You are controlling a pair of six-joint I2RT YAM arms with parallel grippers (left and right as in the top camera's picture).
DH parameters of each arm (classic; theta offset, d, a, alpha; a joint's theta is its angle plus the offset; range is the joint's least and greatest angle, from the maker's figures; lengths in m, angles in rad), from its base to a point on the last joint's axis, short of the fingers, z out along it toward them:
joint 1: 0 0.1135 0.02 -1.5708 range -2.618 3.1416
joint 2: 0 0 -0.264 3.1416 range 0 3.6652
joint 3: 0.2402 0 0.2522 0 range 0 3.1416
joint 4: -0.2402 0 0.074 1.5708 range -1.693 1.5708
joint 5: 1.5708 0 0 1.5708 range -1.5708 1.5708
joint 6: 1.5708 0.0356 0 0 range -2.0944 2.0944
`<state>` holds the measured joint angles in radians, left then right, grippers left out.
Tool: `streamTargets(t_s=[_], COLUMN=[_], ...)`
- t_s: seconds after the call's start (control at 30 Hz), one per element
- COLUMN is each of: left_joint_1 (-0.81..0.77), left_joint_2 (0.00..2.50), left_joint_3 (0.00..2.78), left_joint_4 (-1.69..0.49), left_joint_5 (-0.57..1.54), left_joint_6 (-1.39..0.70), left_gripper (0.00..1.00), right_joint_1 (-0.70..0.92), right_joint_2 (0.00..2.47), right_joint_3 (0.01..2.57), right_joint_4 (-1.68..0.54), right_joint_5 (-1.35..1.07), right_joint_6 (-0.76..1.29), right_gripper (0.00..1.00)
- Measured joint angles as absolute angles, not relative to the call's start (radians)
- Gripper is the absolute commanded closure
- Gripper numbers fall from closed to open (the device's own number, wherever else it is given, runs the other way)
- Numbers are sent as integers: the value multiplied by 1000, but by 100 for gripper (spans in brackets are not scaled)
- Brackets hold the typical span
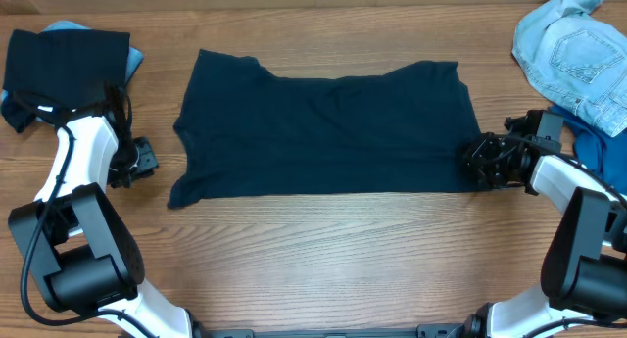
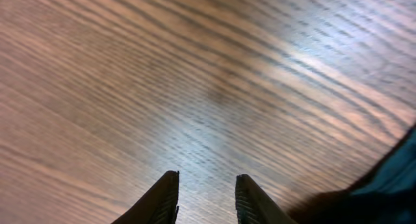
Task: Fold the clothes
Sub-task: 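Release the shirt and move both grippers outward to its sides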
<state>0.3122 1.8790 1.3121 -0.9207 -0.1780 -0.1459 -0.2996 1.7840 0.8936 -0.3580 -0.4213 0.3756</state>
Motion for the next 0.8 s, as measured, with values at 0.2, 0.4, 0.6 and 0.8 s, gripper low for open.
streamTargets(t_s=[0.2,0.4,0.6,0.8], left_joint_1=[312,309,257,169], left_joint_2=[1879,1879,1876,1874], left_joint_3=[1312,1312,1312,1312], left_joint_4=[-916,-915,-890,-861], left_joint_5=[-82,95,178,206], left_joint_6=[-146,-113,-91,-75], left_gripper=[68,67,64,61], right_joint_1=[-299,-300,-300,-300], right_joint_2=[1784,1733,1595,1566], right_joint_3=[902,902,922,937], right_joint_4=[-376,-389,-365,-381], right_joint_5=[-442,-467,-467,-389], right_joint_6=[311,270,256,268], right_gripper=[50,51,52,66])
